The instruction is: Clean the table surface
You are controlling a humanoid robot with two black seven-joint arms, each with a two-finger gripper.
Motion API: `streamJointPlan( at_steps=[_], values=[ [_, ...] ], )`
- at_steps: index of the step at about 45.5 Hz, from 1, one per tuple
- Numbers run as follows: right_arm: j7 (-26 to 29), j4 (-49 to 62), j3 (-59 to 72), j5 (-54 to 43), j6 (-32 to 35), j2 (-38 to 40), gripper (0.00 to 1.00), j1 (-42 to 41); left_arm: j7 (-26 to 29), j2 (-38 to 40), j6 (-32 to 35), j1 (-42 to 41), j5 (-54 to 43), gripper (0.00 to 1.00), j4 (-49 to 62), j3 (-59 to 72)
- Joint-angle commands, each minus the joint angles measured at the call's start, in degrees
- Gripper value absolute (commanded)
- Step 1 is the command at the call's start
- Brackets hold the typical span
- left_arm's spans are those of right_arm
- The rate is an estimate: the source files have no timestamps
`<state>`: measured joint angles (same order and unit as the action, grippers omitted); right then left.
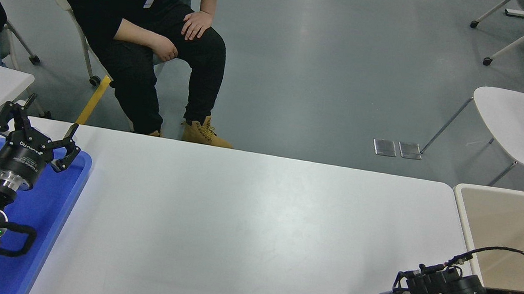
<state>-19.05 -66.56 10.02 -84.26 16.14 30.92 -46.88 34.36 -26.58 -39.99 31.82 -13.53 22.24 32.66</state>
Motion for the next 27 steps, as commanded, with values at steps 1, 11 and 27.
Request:
streamJointPlan(
  at_steps=[1,11,27],
  values=[
    [-0.5,1.0,0.1,-2.2,-0.1,-0.6,0.8,0.5,0.0,0.0,0.0,0.0,0.0,1.0,0.0,-0.1],
    [-2.2,2.8,0.9,-3.9,-0.1,-1.5,0.46,0.4,0.0,0.0,0.0,0.0,0.0,1.0,0.0,-0.1],
    [-4.5,3.7,1.0,-3.6,-0.1,-1.5,0.0,-0.8,0.0,0.0,0.0,0.0,0.0,1.0,0.0,0.0]
  ],
)
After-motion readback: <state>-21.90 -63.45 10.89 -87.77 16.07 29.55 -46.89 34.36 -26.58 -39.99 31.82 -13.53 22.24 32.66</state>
